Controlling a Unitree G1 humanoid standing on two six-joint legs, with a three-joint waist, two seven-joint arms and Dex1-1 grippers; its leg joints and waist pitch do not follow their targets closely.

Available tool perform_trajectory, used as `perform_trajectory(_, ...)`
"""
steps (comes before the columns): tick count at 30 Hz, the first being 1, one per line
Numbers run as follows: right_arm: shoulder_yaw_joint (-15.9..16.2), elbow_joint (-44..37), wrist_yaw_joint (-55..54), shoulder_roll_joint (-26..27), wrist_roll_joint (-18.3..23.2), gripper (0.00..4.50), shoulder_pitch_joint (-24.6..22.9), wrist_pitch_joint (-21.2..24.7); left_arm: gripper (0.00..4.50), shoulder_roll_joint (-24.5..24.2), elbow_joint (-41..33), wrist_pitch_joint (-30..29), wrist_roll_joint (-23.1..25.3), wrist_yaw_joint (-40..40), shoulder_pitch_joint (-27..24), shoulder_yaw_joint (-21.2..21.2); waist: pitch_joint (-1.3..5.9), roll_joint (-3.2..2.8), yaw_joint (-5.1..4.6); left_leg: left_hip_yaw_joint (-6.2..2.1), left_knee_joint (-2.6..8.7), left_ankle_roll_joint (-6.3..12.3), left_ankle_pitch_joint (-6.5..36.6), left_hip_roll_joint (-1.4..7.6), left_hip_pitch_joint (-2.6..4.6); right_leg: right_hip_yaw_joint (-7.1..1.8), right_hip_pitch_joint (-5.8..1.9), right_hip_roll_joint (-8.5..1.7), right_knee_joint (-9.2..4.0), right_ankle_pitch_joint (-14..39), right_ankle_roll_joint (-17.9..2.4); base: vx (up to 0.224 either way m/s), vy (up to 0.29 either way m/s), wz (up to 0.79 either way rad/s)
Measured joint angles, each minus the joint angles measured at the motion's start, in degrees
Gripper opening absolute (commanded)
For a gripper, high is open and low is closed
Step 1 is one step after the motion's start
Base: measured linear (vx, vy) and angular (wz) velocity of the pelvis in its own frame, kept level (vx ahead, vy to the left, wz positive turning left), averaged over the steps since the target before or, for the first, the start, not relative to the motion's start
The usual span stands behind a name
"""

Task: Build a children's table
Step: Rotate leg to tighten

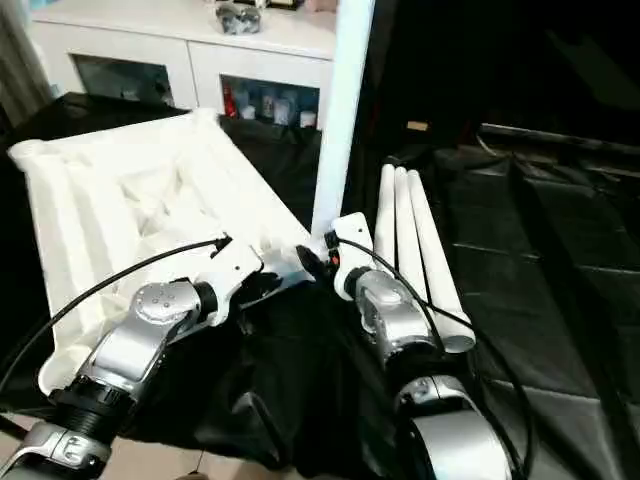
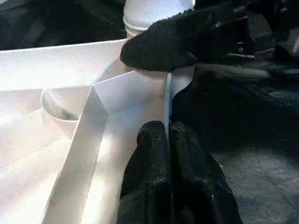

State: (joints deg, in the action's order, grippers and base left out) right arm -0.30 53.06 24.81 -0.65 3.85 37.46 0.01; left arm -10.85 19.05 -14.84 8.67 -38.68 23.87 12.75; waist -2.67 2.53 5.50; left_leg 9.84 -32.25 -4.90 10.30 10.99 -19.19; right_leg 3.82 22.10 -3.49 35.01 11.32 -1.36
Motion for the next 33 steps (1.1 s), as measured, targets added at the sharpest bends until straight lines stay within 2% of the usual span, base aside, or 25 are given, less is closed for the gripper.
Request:
perform_trajectory(3,0.04,-0.05,2.53,-0.15,-0.07,4.12,0.0,-0.64,0.0,-0.72,-1.21,0.03,-0.07,-1.17,-0.59,-0.18,-0.01,-0.04,-0.01,0.0,0.08,0.0,0.0,0.02,-0.35,0.01,0.08,0.03,0.0,-0.08,-0.16,0.0,0.0,0.0)
perform_trajectory(10,3.71,-2.76,16.47,-5.67,-1.35,4.12,-2.04,-3.23,0.0,-5.0,-2.53,1.98,-2.33,-7.55,-1.34,-0.27,-0.02,-0.05,0.0,0.0,0.01,0.02,-0.01,0.05,-0.85,0.03,0.45,0.05,0.01,-0.06,-0.16,0.0,0.0,0.0)
perform_trajectory(14,4.87,-6.19,25.05,-8.5,-0.37,4.12,-3.88,-2.57,0.0,-7.81,-2.89,3.89,-3.61,-13.28,-1.7,-0.19,-0.02,-0.04,0.06,0.0,-0.06,0.03,-0.01,0.05,-0.86,0.02,0.51,0.05,-0.01,-0.06,-0.16,0.0,0.0,0.0)
perform_trajectory(19,7.13,-10.41,34.42,-12.14,0.47,4.12,-5.73,-1.33,0.0,-10.75,-3.45,5.28,-5.8,-19.39,-1.99,0.61,-0.05,0.01,0.56,0.0,-0.11,0.04,0.0,0.07,-0.87,0.03,0.63,0.05,0.0,-0.07,-0.17,0.0,0.0,0.0)
perform_trajectory(25,9.09,-14.33,41.04,-14.05,0.9,4.12,-7.21,-0.03,0.0,-12.73,-4.11,6.53,-7.49,-23.65,-2.4,1.54,-0.06,0.03,1.32,0.01,-0.15,0.05,-0.01,0.08,-0.9,0.04,0.68,0.05,0.02,-0.07,-0.17,0.0,0.0,0.0)
perform_trajectory(33,9.88,-19.11,44.81,-15.97,1.92,3.48,-9.24,3.93,0.0,-14.04,-4.11,7.39,-8.86,-26.97,-2.55,2.0,-0.07,0.05,1.73,0.01,-0.15,0.04,-0.01,0.09,-0.89,0.04,0.68,0.05,0.05,-0.06,-0.17,0.0,0.0,0.0)
